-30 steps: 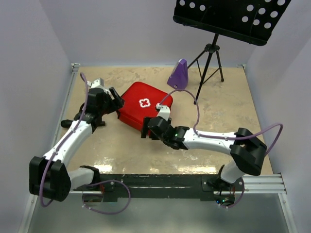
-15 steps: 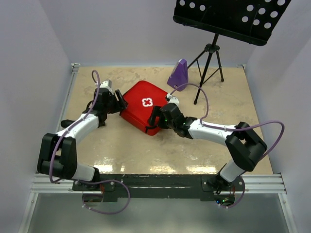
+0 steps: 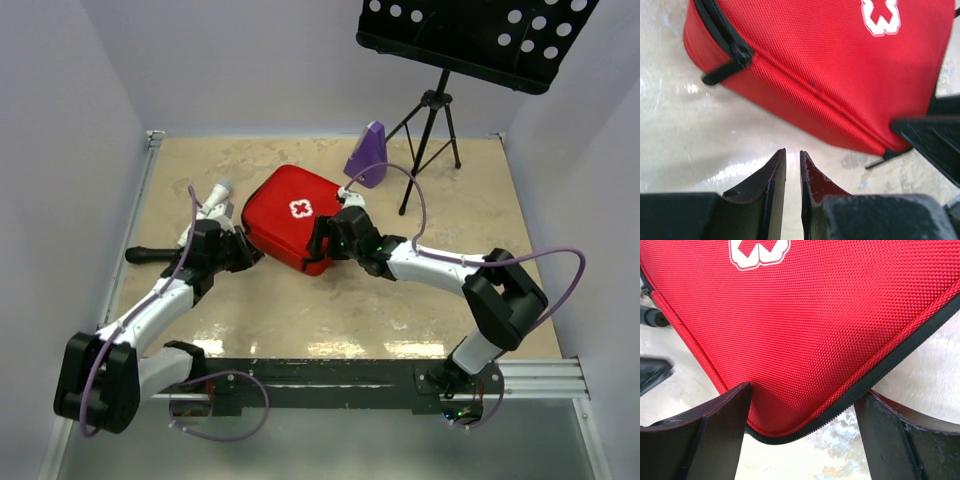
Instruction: Organize the medicine kit
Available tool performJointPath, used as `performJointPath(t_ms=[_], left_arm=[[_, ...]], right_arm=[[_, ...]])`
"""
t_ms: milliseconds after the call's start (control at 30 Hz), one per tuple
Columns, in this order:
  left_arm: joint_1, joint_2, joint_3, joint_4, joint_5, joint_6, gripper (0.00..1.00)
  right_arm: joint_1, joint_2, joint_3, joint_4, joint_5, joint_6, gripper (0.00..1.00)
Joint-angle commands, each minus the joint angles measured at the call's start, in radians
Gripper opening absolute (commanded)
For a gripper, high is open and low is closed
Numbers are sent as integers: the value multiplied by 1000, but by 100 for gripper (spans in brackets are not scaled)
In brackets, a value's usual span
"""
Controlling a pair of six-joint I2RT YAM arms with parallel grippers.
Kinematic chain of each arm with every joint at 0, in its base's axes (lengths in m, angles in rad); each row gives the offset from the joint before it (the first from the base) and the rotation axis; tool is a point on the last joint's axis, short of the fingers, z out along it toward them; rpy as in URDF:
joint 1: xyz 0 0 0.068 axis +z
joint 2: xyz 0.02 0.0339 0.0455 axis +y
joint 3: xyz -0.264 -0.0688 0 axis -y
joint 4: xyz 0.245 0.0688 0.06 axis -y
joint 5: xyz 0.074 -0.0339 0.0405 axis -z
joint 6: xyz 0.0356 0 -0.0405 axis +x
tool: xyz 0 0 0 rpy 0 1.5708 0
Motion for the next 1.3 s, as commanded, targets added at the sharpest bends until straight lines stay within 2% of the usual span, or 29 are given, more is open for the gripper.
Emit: performJointPath(t_ms=[0, 67, 200, 267, 300, 433, 667, 800, 1000, 1100, 1267], left_arm=[[-9, -145, -15, -99, 18, -38, 22], [-9, -222, -8, -171, -25, -40, 24], [-6, -342, 55, -272, -184, -29, 57], [-6, -331, 109, -298, -223, -15, 74], [-6, -308, 140, -308, -252, -6, 77], [-5, -179, 221, -319, -264, 29, 81], [24, 40, 298, -171, -315, 109, 83], [48, 256, 419, -191, -252, 161, 78], [64, 349, 447, -99, -177, 168, 65], [69, 361, 428, -76, -165, 163, 49], [72, 318, 310, -13, -142, 138, 19]], right_arm=[[1, 22, 81, -24, -33, -184, 81], [0, 24, 90, -53, -33, -210, 79], [0, 1, 78, -107, -29, -243, 66], [1, -13, 61, -127, -44, -258, 60], [4, -20, 53, -136, -51, -270, 60], [11, -56, 7, -172, -78, -304, 59], [9, -63, -54, -190, -79, -312, 63], [9, -66, -57, -173, -85, -301, 65], [9, -89, -68, -167, -101, -298, 65], [11, -115, -80, -159, -116, -292, 66], [9, -157, -103, -139, -145, -266, 66]])
